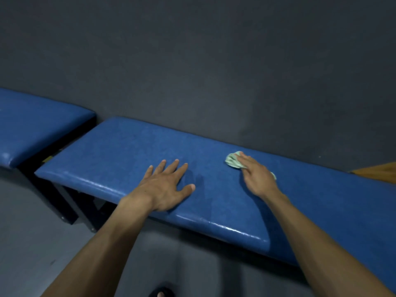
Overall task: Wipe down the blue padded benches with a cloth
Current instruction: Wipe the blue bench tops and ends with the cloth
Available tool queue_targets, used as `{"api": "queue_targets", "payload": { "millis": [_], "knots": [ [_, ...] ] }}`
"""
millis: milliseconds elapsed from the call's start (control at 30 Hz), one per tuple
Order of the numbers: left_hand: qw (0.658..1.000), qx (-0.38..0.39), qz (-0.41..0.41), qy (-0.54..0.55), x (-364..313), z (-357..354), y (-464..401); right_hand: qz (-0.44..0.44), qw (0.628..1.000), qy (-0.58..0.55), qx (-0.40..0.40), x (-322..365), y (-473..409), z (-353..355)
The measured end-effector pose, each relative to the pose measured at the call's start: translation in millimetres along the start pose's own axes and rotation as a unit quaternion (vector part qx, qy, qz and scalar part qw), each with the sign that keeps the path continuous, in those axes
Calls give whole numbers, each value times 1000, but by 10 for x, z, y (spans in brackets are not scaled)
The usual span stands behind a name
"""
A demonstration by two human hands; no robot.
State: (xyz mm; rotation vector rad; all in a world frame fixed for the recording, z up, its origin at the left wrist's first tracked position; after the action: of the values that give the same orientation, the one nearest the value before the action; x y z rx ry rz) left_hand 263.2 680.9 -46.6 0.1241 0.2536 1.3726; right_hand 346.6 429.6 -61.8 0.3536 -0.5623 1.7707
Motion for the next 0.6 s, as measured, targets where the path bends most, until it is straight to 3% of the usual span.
{"api": "queue_targets", "payload": {
  "millis": [133, 367, 467, 600],
  "knots": [
    [1000, -10, 8, -3, -54, 99, 157, -50, 998, 16, -15, -317, 402, 212],
    [999, -8, 22, -28, -112, 244, 504, -47, 997, 56, 4, -71, 811, 67],
    [998, -57, 24, -28, -85, 358, 618, -38, 997, 57, 26, -78, 922, 123],
    [998, -53, -9, -38, -77, 23, 658, -42, 998, 45, 15, -117, 994, 152]
  ]
}}
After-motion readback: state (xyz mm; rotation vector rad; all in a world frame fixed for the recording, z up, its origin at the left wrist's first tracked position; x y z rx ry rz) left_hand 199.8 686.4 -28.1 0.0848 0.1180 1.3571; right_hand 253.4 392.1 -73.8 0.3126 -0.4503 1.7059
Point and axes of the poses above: each hand's wrist, its own y-axis away from the middle knuckle, its own z-axis out of the back of the hand, x = y × z, the point moved 10 cm from there along -y, towards the middle knuckle, and after that the axes turned 7 degrees about -y, right-handed, at the moved point
